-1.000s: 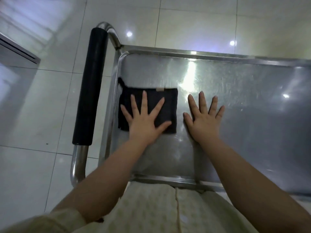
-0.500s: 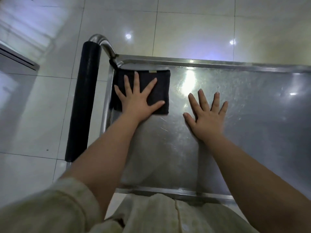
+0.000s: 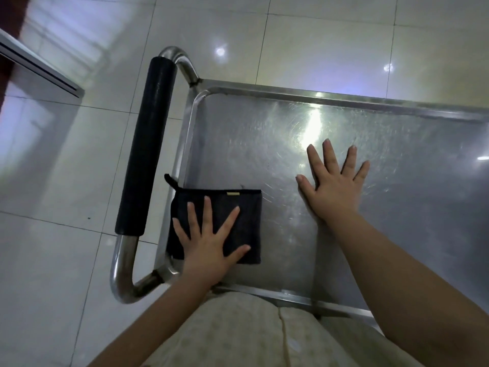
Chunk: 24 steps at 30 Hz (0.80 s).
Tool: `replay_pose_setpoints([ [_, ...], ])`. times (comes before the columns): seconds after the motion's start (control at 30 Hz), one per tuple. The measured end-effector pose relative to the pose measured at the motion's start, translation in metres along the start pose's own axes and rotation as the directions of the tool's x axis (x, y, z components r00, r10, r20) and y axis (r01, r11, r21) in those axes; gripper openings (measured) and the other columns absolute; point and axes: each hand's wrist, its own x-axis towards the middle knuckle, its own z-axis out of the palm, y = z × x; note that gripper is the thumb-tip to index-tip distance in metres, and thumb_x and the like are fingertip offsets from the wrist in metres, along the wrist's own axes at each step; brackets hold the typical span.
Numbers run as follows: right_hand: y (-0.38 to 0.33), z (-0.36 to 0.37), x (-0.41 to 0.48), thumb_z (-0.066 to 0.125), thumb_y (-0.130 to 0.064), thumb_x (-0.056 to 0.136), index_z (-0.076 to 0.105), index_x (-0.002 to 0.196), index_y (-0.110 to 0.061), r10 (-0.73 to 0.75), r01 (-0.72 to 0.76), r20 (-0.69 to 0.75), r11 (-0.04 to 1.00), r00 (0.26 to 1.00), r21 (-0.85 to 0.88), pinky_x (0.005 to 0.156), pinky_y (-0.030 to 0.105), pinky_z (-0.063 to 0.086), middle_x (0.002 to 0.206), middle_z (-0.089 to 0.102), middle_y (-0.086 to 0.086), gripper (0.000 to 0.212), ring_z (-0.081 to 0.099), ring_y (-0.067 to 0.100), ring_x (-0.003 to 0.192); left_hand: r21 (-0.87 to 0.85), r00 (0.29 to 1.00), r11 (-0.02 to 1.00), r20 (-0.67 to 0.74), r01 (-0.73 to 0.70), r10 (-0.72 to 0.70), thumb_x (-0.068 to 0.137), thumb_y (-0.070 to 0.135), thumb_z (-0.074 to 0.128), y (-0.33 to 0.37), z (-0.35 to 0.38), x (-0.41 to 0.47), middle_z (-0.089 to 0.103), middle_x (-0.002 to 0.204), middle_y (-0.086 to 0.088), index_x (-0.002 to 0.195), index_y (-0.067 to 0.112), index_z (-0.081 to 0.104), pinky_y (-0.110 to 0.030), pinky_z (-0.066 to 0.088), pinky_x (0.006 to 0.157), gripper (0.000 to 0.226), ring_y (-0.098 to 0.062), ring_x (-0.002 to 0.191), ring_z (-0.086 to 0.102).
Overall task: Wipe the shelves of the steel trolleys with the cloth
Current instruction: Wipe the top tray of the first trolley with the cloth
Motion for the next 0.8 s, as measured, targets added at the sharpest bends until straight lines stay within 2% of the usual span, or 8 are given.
replay_pose_setpoints([
  [0.13,-0.001,0.001,-0.002,-0.005,-0.077,0.086,-0.013,0.151,-0.044,-0.005,0.005,-0.001,1.000,1.000,-0.013,0.113,0.065,-0.007,0.163,-0.015,-0.006,0.073,-0.027,0.035,0.143,-0.012,0.999,0.999,-0.028,0.037,-0.037,0.075,0.092,0.012,0.000,-0.004,0.009,-0.017,0.163,-0.008,0.149,0.056,-0.003,-0.071,-0.003,0.110,0.084,-0.042,0.145,-0.019],
  [0.27,-0.001,0.002,-0.001,-0.002,-0.076,0.088,-0.013,0.151,-0.044,-0.014,0.014,-0.008,1.000,1.000,-0.016,0.113,0.066,-0.006,0.163,-0.014,-0.005,0.072,-0.022,0.038,0.145,-0.024,0.995,1.000,-0.102,-0.012,0.009,0.070,0.094,0.016,0.002,-0.034,0.096,-0.015,0.163,-0.004,0.144,0.062,-0.009,-0.069,-0.007,0.110,0.084,-0.038,0.146,-0.018],
  [0.4,-0.001,0.002,-0.002,-0.001,-0.076,0.089,-0.015,0.150,-0.045,-0.009,0.009,-0.009,1.000,1.000,-0.017,0.113,0.066,-0.008,0.163,-0.015,-0.005,0.070,-0.022,0.038,0.145,0.008,0.997,1.000,-0.074,-0.014,0.015,0.067,0.096,0.009,0.010,-0.067,0.186,-0.021,0.161,-0.005,0.141,0.061,-0.018,-0.070,-0.008,0.109,0.086,-0.039,0.145,-0.021],
  [0.57,0.005,-0.005,0.000,0.007,-0.074,0.091,-0.009,0.151,-0.046,-0.054,0.054,0.015,0.999,0.998,0.006,0.114,0.063,-0.009,0.163,-0.010,-0.009,0.069,-0.019,0.035,0.147,0.021,0.993,0.999,-0.112,-0.037,0.039,0.069,0.094,0.007,0.015,-0.073,0.204,-0.018,0.162,-0.006,0.142,0.059,-0.019,-0.071,-0.006,0.110,0.085,-0.040,0.146,-0.018],
  [0.63,0.026,-0.008,-0.005,0.010,-0.073,0.091,-0.005,0.153,-0.044,-0.071,0.071,0.008,0.997,0.997,0.017,0.117,0.059,-0.006,0.163,-0.005,-0.009,0.070,-0.013,0.032,0.149,0.018,0.993,0.999,-0.115,-0.034,0.036,0.069,0.094,0.006,0.015,-0.073,0.202,-0.017,0.163,-0.005,0.141,0.061,-0.019,-0.070,-0.005,0.110,0.083,-0.040,0.146,-0.016],
  [0.8,0.126,-0.001,-0.042,0.019,-0.069,0.090,0.001,0.153,-0.044,0.077,-0.075,-0.013,0.989,0.997,0.128,0.120,0.053,0.000,0.164,0.003,-0.008,0.071,-0.004,0.033,0.149,-0.001,0.990,1.000,-0.137,-0.016,0.016,0.068,0.095,0.004,0.021,-0.072,0.203,-0.013,0.163,-0.002,0.138,0.064,-0.020,-0.070,-0.007,0.110,0.080,-0.038,0.147,-0.014],
])
